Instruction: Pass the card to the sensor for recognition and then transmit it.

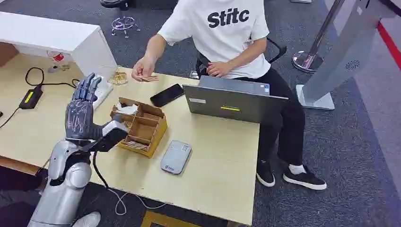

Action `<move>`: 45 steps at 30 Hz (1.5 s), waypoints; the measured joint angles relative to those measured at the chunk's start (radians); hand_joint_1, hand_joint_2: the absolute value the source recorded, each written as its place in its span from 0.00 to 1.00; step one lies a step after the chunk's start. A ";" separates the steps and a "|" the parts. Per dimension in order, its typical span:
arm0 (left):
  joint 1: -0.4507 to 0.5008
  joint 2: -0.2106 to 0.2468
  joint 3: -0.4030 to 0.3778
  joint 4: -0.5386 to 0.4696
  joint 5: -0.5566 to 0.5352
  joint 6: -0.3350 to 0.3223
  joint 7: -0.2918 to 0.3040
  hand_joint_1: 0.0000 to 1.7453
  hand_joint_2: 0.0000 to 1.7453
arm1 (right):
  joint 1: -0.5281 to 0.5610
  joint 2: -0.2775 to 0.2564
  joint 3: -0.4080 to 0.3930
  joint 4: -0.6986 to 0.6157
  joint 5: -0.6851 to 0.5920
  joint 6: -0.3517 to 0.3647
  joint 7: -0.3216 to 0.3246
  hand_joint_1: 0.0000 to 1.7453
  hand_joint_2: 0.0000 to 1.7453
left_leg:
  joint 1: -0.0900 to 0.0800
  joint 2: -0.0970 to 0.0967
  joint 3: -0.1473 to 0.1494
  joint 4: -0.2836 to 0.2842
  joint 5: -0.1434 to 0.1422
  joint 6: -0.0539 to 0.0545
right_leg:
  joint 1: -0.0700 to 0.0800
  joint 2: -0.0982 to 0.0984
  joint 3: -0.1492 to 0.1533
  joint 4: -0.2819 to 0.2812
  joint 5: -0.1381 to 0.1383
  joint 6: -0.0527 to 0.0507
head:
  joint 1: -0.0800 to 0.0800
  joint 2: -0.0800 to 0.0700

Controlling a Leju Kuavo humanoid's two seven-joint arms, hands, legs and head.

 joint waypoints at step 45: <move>-0.075 -0.015 -0.205 0.201 -0.263 0.111 0.077 1.00 1.00 | -0.013 0.009 0.050 0.005 0.104 -0.070 0.048 0.00 1.00 | 0.000 -0.001 -0.005 0.000 0.004 0.000 | 0.000 0.000 -0.004 0.000 0.004 0.000 | 0.000 0.000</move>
